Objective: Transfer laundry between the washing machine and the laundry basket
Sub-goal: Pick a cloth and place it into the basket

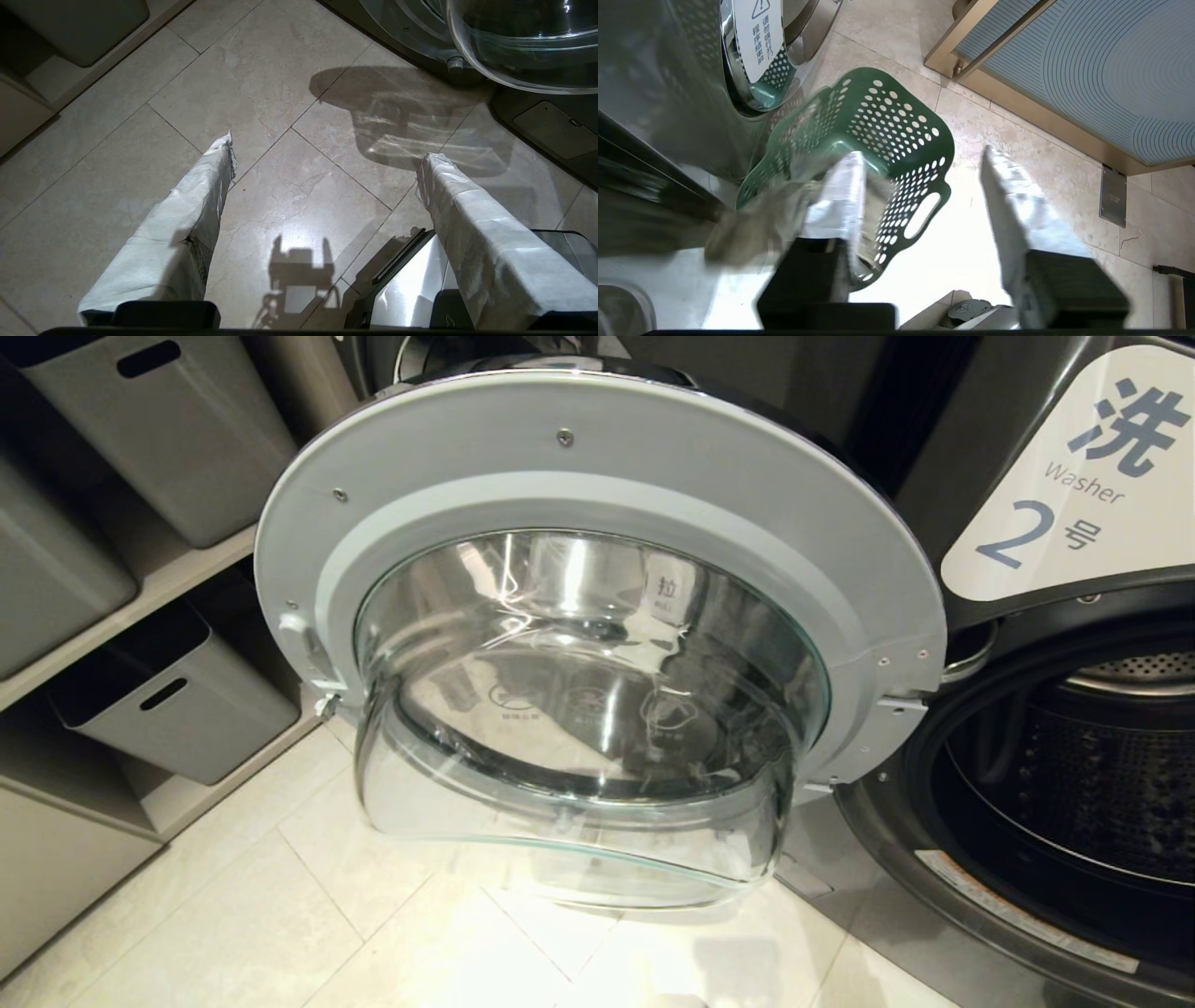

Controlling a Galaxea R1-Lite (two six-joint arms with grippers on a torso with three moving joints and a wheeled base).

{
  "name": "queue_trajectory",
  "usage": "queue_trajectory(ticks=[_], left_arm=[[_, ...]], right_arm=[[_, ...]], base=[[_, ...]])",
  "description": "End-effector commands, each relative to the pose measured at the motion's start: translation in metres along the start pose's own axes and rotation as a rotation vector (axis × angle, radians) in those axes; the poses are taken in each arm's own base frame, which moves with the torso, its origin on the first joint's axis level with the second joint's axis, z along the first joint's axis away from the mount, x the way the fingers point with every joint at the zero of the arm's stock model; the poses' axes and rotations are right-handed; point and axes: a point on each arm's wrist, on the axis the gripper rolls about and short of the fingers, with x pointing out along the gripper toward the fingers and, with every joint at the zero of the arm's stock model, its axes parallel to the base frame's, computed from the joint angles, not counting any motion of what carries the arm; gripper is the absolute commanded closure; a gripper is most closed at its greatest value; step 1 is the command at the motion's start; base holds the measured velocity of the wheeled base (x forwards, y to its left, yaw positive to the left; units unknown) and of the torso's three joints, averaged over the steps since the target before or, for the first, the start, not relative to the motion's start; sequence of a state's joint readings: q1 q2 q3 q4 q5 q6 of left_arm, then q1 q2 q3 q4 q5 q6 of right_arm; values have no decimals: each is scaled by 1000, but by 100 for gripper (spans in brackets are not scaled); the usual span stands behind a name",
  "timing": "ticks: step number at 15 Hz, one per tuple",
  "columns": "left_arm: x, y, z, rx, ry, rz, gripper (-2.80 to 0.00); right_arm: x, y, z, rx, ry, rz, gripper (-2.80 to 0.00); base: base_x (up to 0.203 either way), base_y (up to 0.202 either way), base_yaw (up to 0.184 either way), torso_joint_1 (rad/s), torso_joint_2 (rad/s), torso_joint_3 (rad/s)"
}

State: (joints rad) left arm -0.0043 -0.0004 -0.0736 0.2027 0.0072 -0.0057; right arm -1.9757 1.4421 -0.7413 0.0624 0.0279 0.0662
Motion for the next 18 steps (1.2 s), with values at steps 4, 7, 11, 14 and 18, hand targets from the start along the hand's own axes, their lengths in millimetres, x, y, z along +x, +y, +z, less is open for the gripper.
queue_trajectory(ticks=[4, 7, 11, 14, 18], left_arm=[[0, 0, 0, 0, -1, 0, -280], [0, 0, 0, 0, 0, 0, -280], [0, 0, 0, 0, 0, 1, -280], [0, 0, 0, 0, -1, 0, -280], [0, 0, 0, 0, -1, 0, -280]], right_arm=[[0, 0, -1, 0, 5, 2, -280], [-9, 1, -3, -5, -21, 27, -280], [-43, 8, -21, -55, -97, 103, 0], [-70, 13, -47, -93, -157, 152, 0], [-93, 14, -75, -134, -220, 231, 0]], base=[[0, 0, 0, 0, 0, 0], [0, 0, 0, 0, 0, 0], [0, 0, 0, 0, 0, 0], [0, 0, 0, 0, 0, 0], [0, 0, 0, 0, 0, 0]])
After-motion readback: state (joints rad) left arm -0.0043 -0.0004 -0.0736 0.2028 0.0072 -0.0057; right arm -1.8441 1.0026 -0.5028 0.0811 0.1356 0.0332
